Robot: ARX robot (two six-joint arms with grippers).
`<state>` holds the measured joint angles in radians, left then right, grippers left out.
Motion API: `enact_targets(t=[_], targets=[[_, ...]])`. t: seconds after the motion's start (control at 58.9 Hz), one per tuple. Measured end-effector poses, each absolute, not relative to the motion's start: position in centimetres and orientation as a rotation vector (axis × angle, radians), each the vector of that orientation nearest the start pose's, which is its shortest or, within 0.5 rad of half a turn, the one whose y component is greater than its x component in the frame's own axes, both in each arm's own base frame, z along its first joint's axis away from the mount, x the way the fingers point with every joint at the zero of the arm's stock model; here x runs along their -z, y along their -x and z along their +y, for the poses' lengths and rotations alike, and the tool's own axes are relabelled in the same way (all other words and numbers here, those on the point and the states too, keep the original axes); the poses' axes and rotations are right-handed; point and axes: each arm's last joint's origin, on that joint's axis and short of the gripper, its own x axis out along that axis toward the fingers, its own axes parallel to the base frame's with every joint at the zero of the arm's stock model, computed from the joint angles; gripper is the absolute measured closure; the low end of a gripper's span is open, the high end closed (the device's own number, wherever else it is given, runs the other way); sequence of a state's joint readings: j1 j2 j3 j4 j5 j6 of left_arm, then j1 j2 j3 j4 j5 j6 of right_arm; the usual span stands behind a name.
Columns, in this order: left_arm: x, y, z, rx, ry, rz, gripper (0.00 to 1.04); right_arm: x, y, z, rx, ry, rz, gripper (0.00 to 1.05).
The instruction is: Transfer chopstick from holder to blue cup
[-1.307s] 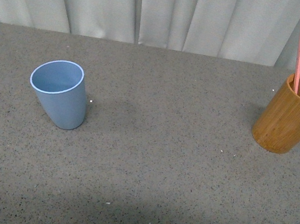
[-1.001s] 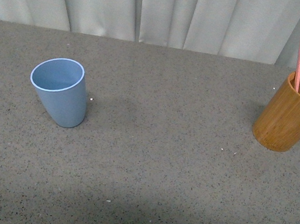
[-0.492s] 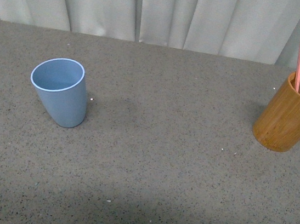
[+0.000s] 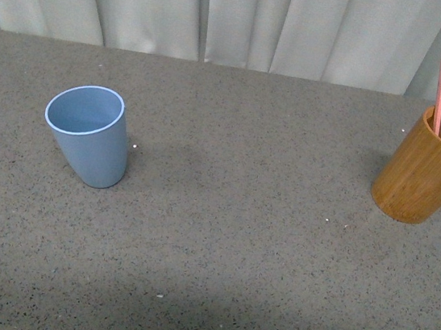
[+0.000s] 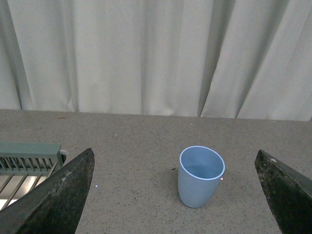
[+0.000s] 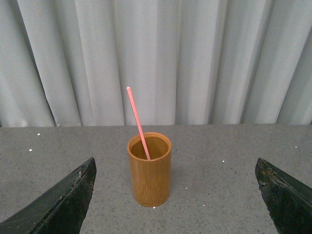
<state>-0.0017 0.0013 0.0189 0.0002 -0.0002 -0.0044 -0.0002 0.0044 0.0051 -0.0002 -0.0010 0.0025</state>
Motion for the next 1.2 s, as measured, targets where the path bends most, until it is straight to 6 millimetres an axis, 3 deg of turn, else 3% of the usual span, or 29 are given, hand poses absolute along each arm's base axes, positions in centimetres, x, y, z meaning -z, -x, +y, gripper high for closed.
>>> enact_targets(t=[0.509, 0.543, 0.594, 0.696, 0.916, 1.205], targets=[[-16.9, -9.7, 0.0, 0.03, 0.026, 0.008, 0.07, -16.5, -9.8, 0.0, -0.001, -0.002, -0.001, 0.09], [-16.9, -9.7, 0.0, 0.105, 0.101, 0.09, 0.07, -16.5, -9.8, 0.0, 0.0, -0.002, -0.001, 0.09], [-16.4, -10.0, -0.2, 0.217, 0.358, 0.347, 0.07, -16.5, -9.8, 0.0, -0.004, -0.002, -0.001, 0.09], [-16.4, -10.7, -0.8, 0.222, 0.541, 0.435, 0.07, -16.5, -9.8, 0.0, -0.001, -0.002, -0.001, 0.09], [-18.5, -15.0, -2.4, 0.124, 0.678, 0.42, 0.07, -16.5, -9.8, 0.0, -0.001, -0.002, -0.001, 0.09], [-17.1, -20.5, -5.3, -0.014, 0.591, 0.61, 0.07, -16.5, -9.8, 0.0, -0.001, -0.002, -0.001, 0.09]])
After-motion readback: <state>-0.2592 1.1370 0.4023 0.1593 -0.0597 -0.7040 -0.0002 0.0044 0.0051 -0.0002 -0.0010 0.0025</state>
